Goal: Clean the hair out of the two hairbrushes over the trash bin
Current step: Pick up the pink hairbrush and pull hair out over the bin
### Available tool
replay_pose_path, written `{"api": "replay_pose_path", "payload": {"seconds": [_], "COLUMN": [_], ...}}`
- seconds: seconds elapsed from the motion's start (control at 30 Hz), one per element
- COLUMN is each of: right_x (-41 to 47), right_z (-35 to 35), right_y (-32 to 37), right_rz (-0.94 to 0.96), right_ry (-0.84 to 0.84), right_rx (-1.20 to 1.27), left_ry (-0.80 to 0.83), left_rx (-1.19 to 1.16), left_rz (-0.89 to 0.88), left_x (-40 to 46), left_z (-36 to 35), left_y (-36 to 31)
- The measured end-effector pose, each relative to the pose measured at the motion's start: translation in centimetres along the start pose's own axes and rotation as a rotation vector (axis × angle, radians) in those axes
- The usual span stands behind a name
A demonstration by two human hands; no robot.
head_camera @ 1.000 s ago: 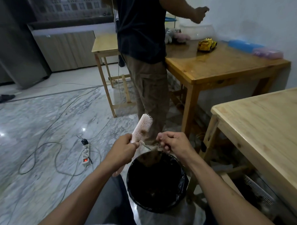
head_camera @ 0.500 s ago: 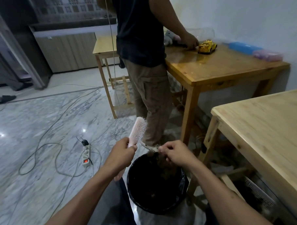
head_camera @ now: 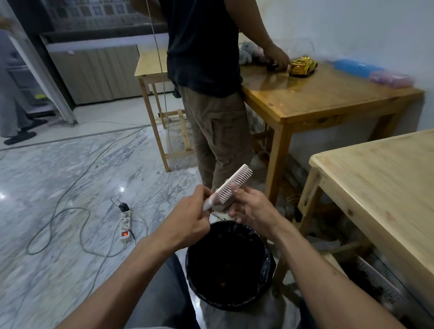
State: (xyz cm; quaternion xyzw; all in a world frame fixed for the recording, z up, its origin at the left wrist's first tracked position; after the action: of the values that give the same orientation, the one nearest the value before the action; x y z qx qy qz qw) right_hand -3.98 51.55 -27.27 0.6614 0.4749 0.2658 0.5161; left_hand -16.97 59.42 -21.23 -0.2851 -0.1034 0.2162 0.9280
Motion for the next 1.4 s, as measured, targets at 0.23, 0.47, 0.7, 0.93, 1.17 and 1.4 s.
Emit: {"api": "replay_pose_path", "payload": {"seconds": [0.23, 0.47, 0.7, 0.93, 1.17, 1.4], "right_x": [0.4, 0.2, -0.8, -0.7, 0.0, 1.0], "right_z": [0.3, 1.7, 4.4, 2.8, 2.7, -0.2], "right_y": [-0.1, 0.3, 1.3, -2.7, -1.2, -2.0], "right_rz": [0.011, 0.001, 0.014, -0.214, -0.173, -0.112], "right_ry": [-0.189, -0.313, -0.491, -0.295, -0.321, -0.13], "right_rx": [-0.159, -0.396, -0.177, -0.532, -0.765, -0.221], "left_ry": [-0.094, -0.115, -0.149, -0.151, -0.158, -0.125], "left_rx": [0.112, 0.242, 0.23, 0.241, 0.211, 0.15], "left_rz": [-0.005, 0.108, 0.199, 0.167, 0.166, 0.118], "left_x": [-0.2, -0.2, -0.9, -0.6, -0.6, -0.6], "left_z": [0.7, 0.4, 1.0, 0.7, 1.1, 0.6], "left_y": [1.3, 4.1, 6.0, 5.4, 5.0, 3.1]}}
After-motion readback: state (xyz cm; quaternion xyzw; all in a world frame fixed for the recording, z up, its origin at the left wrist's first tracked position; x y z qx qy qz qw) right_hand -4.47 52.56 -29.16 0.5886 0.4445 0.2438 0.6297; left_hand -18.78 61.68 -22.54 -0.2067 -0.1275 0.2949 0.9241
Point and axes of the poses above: each hand's wrist, its own x-axis towards the middle knuckle, its own z-axis out of the back of the hand, y = z × x, the point moved 7 cm from there along x, towards the middle knuckle, and after that the axes turned 1 degree about y, right-handed, at the moved point
